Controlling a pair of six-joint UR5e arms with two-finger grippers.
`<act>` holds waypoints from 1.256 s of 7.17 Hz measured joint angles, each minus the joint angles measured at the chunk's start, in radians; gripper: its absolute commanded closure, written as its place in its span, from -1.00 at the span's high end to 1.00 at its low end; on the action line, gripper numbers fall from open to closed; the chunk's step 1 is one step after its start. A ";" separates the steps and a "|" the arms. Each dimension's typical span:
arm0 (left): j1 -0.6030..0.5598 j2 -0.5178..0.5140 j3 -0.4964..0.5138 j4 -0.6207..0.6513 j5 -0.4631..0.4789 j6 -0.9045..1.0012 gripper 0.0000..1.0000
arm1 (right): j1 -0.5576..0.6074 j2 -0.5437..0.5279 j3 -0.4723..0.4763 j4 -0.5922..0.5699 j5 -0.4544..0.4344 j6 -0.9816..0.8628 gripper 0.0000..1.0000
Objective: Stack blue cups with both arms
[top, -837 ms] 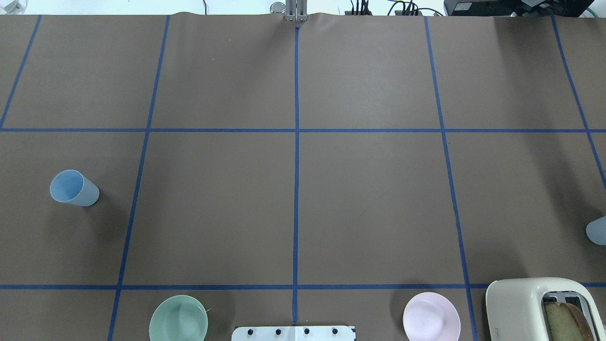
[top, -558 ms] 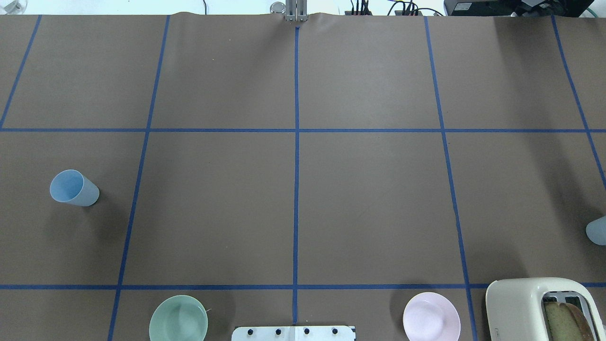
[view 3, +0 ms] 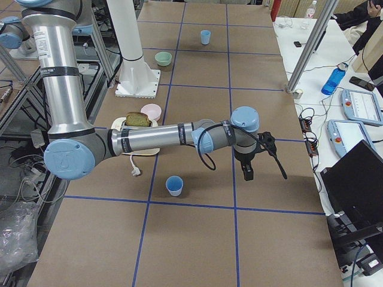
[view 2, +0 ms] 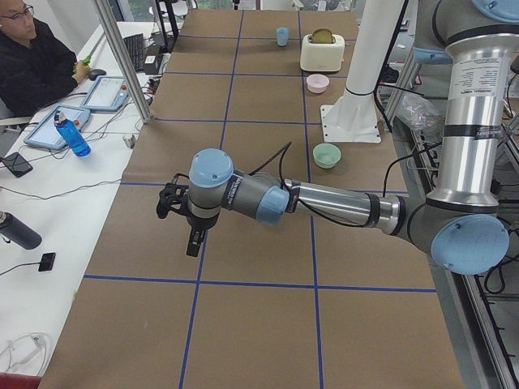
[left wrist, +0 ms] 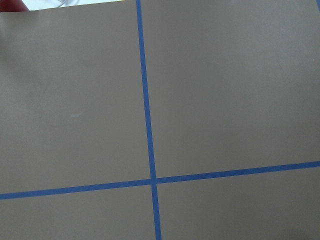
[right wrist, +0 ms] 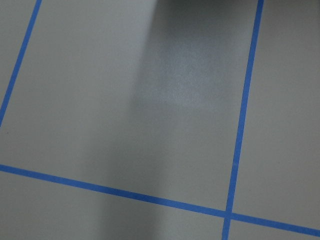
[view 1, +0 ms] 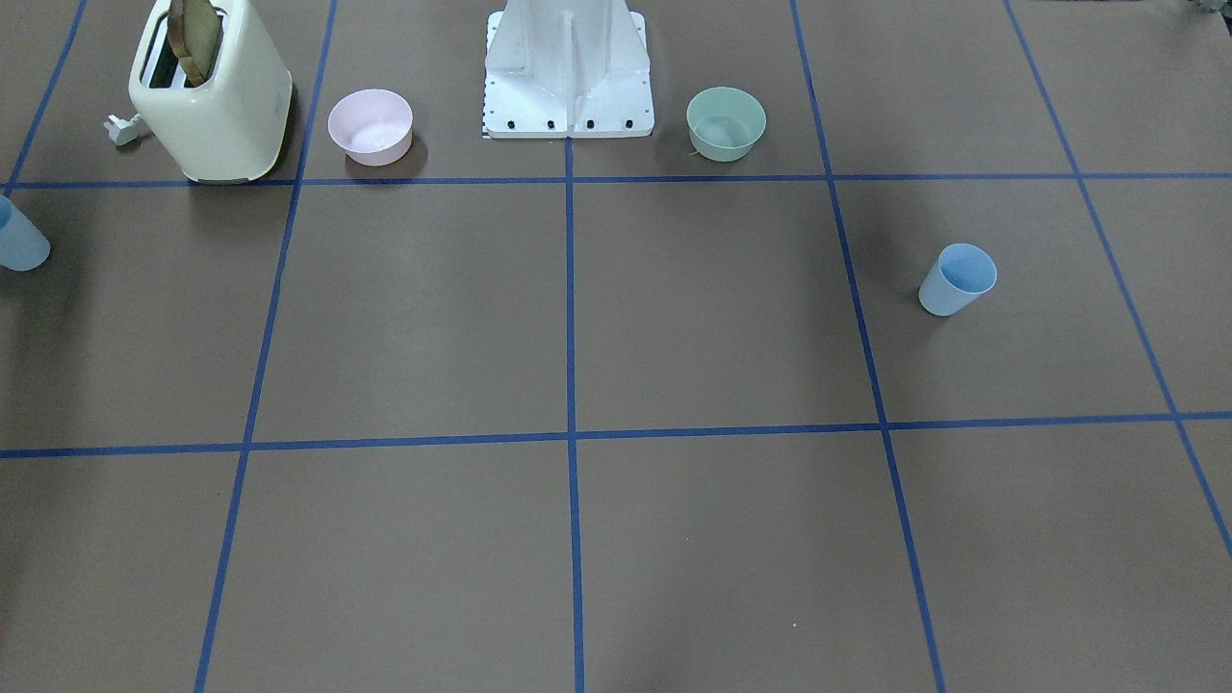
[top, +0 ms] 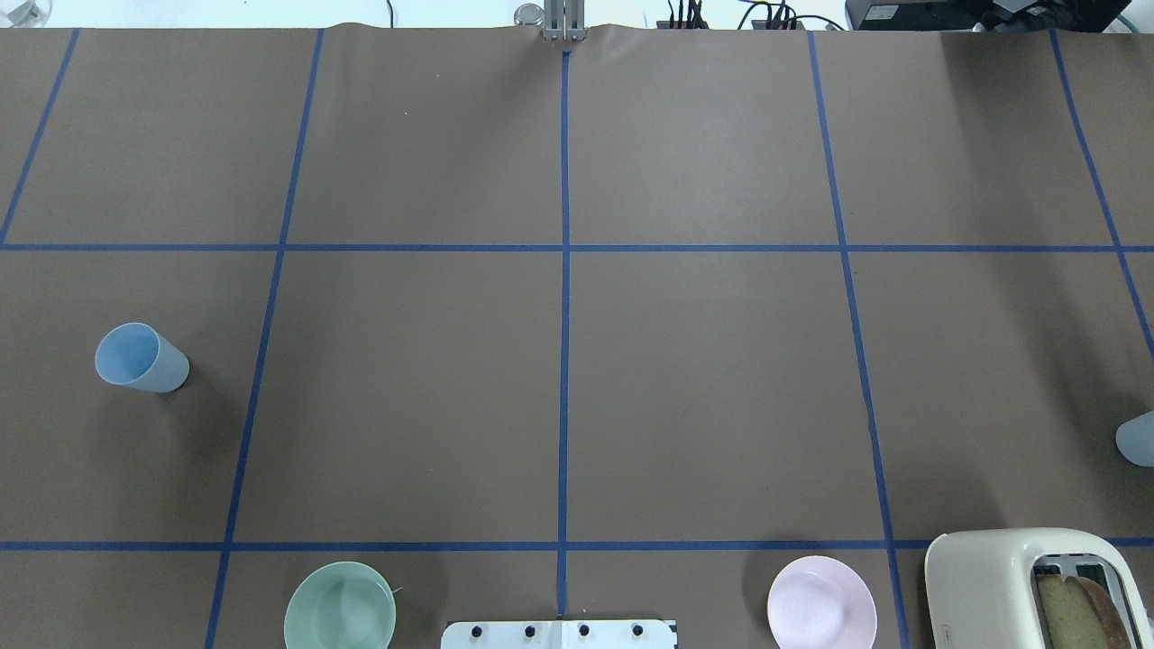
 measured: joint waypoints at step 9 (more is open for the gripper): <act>0.414 0.120 -0.110 -0.288 0.097 -0.431 0.94 | -0.114 -0.376 0.208 0.243 0.044 0.217 0.97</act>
